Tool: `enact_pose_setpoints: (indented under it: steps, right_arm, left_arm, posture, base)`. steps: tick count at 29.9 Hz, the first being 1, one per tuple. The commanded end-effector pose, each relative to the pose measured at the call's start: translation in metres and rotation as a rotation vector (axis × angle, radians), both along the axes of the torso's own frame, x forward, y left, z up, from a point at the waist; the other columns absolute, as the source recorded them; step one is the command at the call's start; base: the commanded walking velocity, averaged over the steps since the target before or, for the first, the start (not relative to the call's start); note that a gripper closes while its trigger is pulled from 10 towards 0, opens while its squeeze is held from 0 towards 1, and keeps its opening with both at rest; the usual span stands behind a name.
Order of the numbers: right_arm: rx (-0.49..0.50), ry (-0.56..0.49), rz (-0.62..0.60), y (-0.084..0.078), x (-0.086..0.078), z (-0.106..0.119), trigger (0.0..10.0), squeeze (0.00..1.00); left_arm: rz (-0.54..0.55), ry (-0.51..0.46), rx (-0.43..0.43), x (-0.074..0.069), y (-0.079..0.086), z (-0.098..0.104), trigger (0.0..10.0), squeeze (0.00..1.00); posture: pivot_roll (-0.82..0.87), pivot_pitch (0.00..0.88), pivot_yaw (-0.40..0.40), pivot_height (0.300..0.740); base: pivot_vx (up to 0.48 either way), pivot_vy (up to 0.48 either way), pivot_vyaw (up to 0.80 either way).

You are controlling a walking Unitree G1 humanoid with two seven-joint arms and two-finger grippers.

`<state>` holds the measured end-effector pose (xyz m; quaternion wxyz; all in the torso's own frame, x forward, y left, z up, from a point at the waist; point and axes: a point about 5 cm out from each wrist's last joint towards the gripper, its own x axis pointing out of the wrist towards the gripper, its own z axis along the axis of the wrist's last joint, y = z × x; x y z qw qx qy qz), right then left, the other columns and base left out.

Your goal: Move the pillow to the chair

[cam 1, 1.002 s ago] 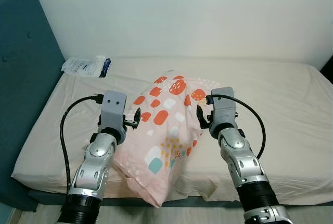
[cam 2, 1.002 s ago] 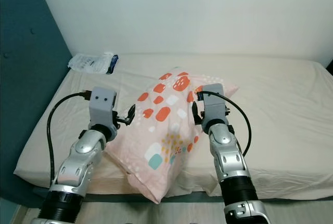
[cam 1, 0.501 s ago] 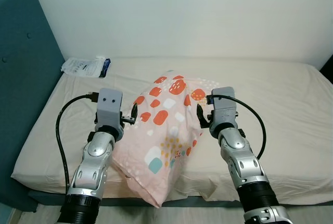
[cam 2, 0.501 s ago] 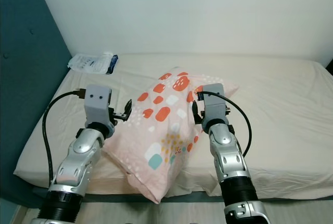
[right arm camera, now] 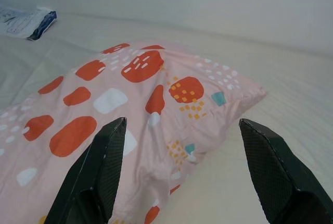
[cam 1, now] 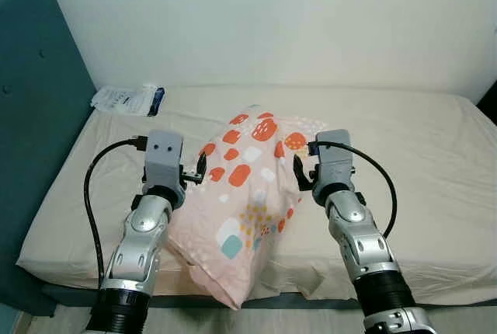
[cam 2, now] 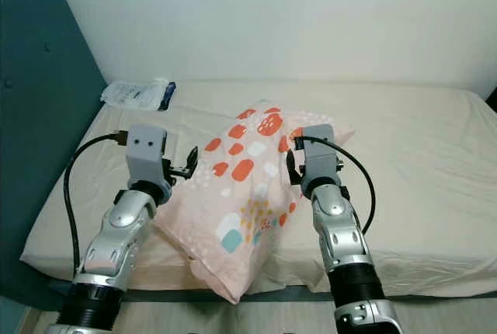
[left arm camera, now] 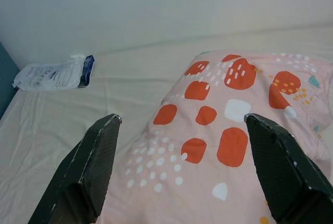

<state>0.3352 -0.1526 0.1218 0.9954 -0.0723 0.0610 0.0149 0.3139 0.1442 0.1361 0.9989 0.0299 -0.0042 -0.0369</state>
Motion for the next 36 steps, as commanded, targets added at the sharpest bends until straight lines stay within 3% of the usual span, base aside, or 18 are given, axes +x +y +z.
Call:
enact_pose_setpoints:
  steps: [1, 11, 28, 36]
  right_arm:
    - [0.016, -0.005, 0.002, 0.0013, -0.0019, -0.0014, 10.0, 0.0]
    - [0.019, 0.0, 0.01, 0.0022, -0.0021, -0.0014, 10.0, 0.0]
    - [0.028, 0.002, 0.013, 0.0026, -0.0018, -0.0022, 10.0, 0.0]
    - [0.025, 0.0, 0.01, 0.0023, -0.0015, -0.0023, 10.0, 0.0]
  left_arm:
    - [-0.006, 0.011, -0.007, 0.0001, -0.0013, -0.0029, 10.0, 0.0]
    - [-0.003, 0.013, -0.006, 0.0008, -0.0014, -0.0029, 10.0, 0.0]
    - [-0.005, 0.02, -0.004, 0.001, -0.001, -0.004, 10.0, 0.0]
    - [-0.006, 0.022, -0.001, 0.0011, -0.0004, -0.0044, 10.0, 0.0]
  posture:
    - [0.0, 0.054, 0.007, 0.715]
    - [0.0, 0.054, 0.006, 0.715]
    - [0.0, 0.062, 0.006, 0.655]
    - [0.0, 0.062, 0.008, 0.651]
  base:
    - [0.0, 0.0, 0.0]
    - [0.0, 0.0, 0.0]
    - [0.0, 0.0, 0.0]
    - [0.0, 0.0, 0.0]
